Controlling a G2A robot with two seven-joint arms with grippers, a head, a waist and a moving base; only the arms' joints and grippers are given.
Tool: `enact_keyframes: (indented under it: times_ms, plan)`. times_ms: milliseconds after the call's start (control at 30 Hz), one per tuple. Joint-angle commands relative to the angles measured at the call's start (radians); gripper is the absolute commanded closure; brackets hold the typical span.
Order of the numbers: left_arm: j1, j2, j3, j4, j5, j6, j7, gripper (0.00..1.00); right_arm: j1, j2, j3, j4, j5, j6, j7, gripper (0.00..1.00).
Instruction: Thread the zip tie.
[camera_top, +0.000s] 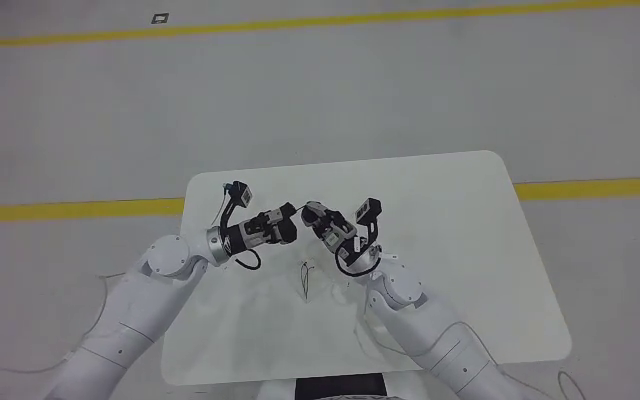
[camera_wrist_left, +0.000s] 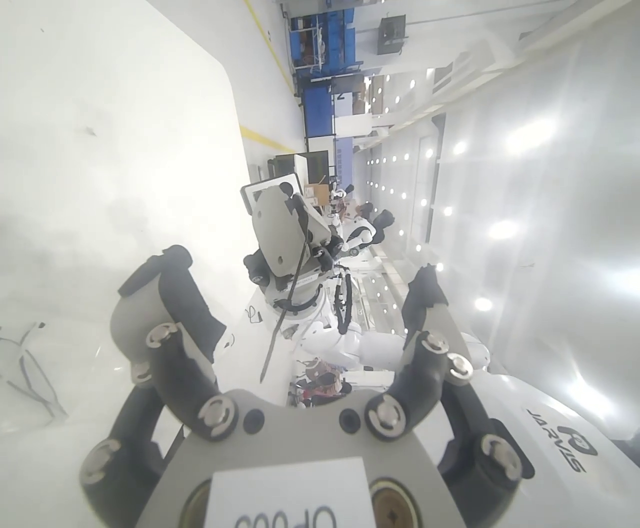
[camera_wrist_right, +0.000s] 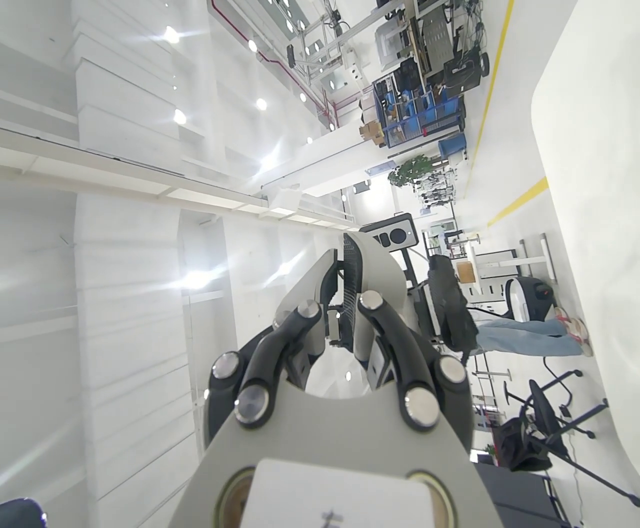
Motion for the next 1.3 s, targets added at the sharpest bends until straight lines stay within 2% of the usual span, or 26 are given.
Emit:
enact_keyframes:
  times_ms: [0,267,333,700,1000,1200,1267]
  plan:
    - [-0.005,-0.002,0.004,0.004,0.011,0.0,0.001,0.0,0.002,-0.004,-0.004,0.006,0.012,0.002,0.005,1.0]
    - [-0.009,-0.003,0.004,0.005,0.021,-0.004,0.005,0.0,0.003,-0.006,-0.004,0.01,0.015,0.0,0.005,1.0]
    - [-0.004,-0.005,0.005,-0.006,0.031,-0.003,0.027,0.0,0.002,-0.006,-0.003,0.009,0.01,0.003,0.001,1.0]
    - [0.015,-0.003,-0.018,-0.025,0.049,0.0,0.03,0.0,-0.023,0.002,0.024,-0.038,-0.145,0.056,-0.055,1.0]
    - [0.022,-0.006,-0.024,-0.03,0.054,-0.001,0.02,0.22,-0.043,0.006,0.035,-0.055,-0.235,0.095,-0.071,1.0]
    - [0.025,-0.008,-0.028,-0.032,0.059,-0.001,0.019,0.29,-0.045,0.003,0.034,-0.048,-0.244,0.106,-0.073,1.0]
    - [0.027,-0.008,-0.029,-0.033,0.06,0.0,0.019,0.34,-0.044,0.001,0.034,-0.046,-0.249,0.108,-0.075,1.0]
